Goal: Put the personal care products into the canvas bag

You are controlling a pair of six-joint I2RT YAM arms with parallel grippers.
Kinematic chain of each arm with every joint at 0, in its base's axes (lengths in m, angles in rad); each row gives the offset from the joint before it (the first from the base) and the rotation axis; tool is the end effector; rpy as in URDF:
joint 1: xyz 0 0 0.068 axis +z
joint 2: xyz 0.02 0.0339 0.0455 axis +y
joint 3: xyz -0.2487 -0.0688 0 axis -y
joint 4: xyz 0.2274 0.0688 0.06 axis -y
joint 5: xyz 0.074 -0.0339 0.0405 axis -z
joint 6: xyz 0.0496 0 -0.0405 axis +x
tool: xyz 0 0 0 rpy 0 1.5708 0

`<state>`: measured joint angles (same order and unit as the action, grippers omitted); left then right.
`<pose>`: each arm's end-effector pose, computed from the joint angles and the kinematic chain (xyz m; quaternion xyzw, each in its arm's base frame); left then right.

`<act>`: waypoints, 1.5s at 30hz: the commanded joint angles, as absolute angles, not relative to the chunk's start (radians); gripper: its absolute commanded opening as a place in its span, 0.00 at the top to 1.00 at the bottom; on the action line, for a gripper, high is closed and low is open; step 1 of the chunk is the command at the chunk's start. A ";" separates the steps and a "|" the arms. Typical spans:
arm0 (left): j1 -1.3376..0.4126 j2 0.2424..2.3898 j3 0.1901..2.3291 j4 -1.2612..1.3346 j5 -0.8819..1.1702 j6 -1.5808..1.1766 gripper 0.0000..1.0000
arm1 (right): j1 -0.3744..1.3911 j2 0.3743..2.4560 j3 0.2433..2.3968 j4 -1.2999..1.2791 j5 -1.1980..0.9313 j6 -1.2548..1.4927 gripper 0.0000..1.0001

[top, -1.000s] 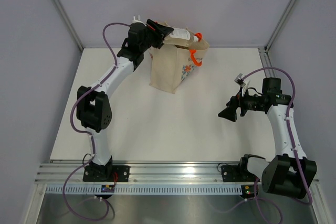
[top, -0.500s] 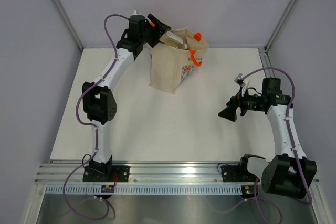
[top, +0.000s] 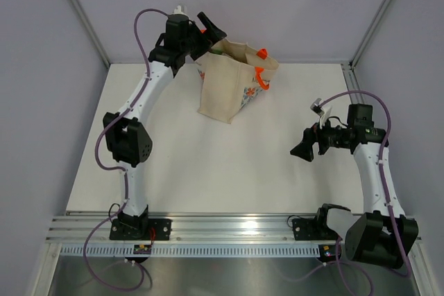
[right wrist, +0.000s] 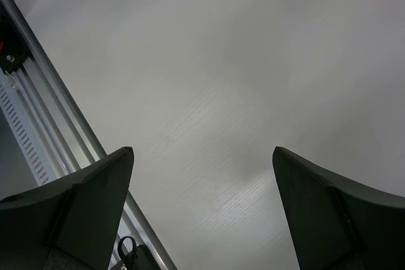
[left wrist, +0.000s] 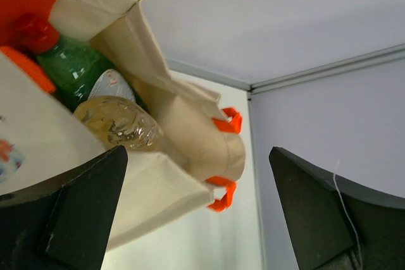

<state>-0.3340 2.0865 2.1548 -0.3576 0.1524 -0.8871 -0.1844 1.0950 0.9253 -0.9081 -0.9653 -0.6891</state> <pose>0.4542 -0.1656 0.3701 -0.1745 0.7814 -0.3917 0.4534 0.1930 0.0055 0.2653 -0.3241 0.8035 0.3164 0.3862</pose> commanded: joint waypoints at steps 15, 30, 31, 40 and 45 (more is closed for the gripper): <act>-0.342 0.893 0.895 -0.277 0.106 -0.440 0.01 | -0.189 0.735 1.080 -0.681 -0.422 -0.180 0.01; -0.342 0.339 0.627 -0.376 0.005 -0.558 0.01 | -0.189 0.589 0.997 -0.643 -0.192 -0.032 0.00; -0.342 0.330 0.624 -0.373 0.012 -0.557 0.01 | -0.189 0.583 0.996 -0.638 -0.189 -0.025 0.01; -0.342 0.370 0.680 -0.457 0.052 -0.515 0.01 | -0.189 0.561 0.988 -0.641 -0.173 -0.006 0.01; -0.342 0.351 0.687 -0.475 0.058 -0.500 0.01 | -0.189 0.557 0.973 -0.629 -0.166 0.025 0.01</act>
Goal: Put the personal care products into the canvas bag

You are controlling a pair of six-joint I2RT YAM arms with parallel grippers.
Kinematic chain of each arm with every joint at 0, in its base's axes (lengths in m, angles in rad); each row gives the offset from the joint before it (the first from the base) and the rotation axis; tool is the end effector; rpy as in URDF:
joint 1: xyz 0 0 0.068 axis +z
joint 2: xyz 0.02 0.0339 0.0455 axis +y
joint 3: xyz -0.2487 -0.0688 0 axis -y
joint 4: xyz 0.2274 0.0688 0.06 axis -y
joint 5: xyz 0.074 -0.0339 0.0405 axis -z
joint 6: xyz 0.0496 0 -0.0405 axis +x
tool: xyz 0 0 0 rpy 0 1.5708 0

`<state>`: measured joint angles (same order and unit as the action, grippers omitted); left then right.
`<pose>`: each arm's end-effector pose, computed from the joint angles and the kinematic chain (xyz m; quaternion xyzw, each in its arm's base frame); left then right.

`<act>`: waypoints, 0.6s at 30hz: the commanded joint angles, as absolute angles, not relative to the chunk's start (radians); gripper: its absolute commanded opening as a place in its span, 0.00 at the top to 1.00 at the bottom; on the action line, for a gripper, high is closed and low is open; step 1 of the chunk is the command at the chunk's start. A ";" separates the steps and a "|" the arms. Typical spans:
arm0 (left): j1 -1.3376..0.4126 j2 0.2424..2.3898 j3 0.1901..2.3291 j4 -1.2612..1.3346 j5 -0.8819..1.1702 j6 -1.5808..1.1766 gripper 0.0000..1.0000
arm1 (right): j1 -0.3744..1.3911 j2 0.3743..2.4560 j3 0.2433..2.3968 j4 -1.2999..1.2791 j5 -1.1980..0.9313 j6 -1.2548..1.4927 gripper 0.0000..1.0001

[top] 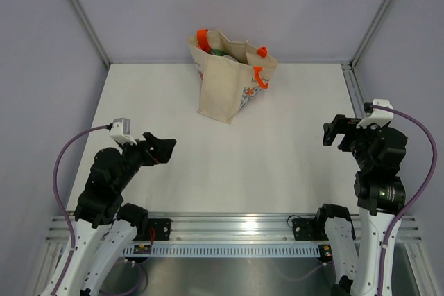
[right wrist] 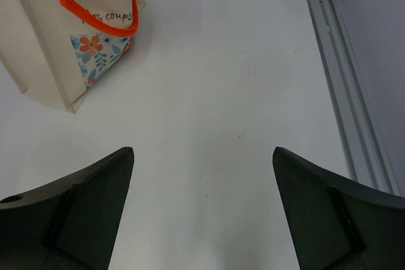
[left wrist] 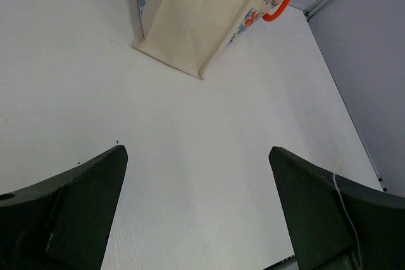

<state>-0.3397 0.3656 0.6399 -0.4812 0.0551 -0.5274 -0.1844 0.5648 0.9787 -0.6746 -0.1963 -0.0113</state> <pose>0.1040 -0.0397 0.2964 -0.0554 0.7743 -0.2841 0.5628 0.1124 -0.0111 0.3614 0.0087 0.7914 0.0181 0.6110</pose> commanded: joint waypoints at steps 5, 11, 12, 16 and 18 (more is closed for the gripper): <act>-0.342 0.348 0.690 -0.492 0.069 -0.492 0.01 | -0.189 0.551 0.966 -0.632 -0.149 0.035 0.00; -0.342 0.356 0.715 -0.499 0.072 -0.474 0.01 | -0.189 0.554 0.960 -0.624 -0.141 0.046 0.01; -0.342 0.367 0.722 -0.502 0.071 -0.466 0.01 | -0.189 0.555 0.960 -0.624 -0.138 0.049 0.01; -0.342 0.391 0.744 -0.505 0.078 -0.456 0.01 | -0.189 0.564 0.971 -0.621 -0.137 0.060 0.00; -0.342 0.396 0.744 -0.508 0.083 -0.454 0.01 | -0.187 0.563 0.969 -0.620 -0.132 0.061 0.01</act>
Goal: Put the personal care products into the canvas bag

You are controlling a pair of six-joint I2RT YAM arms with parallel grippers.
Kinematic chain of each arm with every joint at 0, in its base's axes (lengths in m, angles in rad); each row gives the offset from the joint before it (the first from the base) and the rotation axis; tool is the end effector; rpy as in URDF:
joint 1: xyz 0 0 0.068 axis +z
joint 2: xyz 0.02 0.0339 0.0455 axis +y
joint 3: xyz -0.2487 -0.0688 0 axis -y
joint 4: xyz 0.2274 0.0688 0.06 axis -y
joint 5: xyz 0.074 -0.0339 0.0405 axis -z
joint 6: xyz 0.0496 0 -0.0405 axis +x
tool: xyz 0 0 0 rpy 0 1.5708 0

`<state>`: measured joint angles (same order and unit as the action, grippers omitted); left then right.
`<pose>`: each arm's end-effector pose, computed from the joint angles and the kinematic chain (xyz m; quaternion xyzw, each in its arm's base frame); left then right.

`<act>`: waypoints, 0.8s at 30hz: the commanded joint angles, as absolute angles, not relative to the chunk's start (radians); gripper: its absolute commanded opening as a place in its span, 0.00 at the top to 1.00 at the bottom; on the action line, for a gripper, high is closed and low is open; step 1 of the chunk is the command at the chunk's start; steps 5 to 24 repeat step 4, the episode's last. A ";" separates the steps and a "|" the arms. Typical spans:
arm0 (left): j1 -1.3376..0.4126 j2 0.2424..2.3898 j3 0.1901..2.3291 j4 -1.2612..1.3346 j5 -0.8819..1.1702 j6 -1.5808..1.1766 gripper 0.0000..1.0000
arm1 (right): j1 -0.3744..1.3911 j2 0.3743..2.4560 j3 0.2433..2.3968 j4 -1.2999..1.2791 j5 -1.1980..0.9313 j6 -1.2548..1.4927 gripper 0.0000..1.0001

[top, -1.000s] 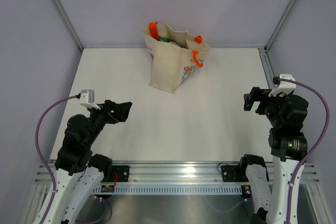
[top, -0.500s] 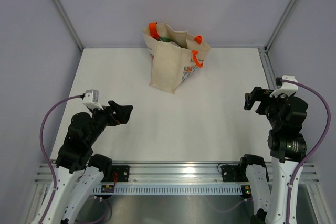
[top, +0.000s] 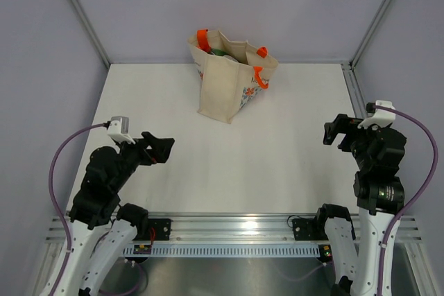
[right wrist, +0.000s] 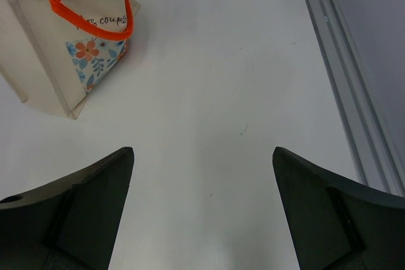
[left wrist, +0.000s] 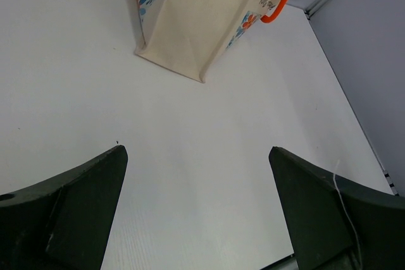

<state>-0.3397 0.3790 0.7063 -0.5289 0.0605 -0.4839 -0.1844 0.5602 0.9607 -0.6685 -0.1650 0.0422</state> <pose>0.0989 -0.0381 0.3107 -0.0367 0.7737 -0.2745 0.5699 0.1134 -0.0129 0.3570 0.0400 0.7931 0.0224 0.6074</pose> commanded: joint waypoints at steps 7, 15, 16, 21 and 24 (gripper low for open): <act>-0.342 0.388 0.736 -0.521 0.084 -0.445 0.01 | -0.189 0.564 0.959 -0.612 -0.123 0.055 0.01; -0.342 0.388 0.736 -0.521 0.084 -0.445 0.01 | -0.189 0.564 0.959 -0.612 -0.123 0.055 0.01; -0.342 0.388 0.736 -0.521 0.084 -0.445 0.01 | -0.189 0.564 0.959 -0.612 -0.123 0.055 0.01; -0.342 0.388 0.736 -0.521 0.084 -0.445 0.01 | -0.189 0.564 0.959 -0.612 -0.123 0.055 0.01; -0.342 0.388 0.736 -0.521 0.084 -0.445 0.01 | -0.189 0.564 0.959 -0.612 -0.123 0.055 0.01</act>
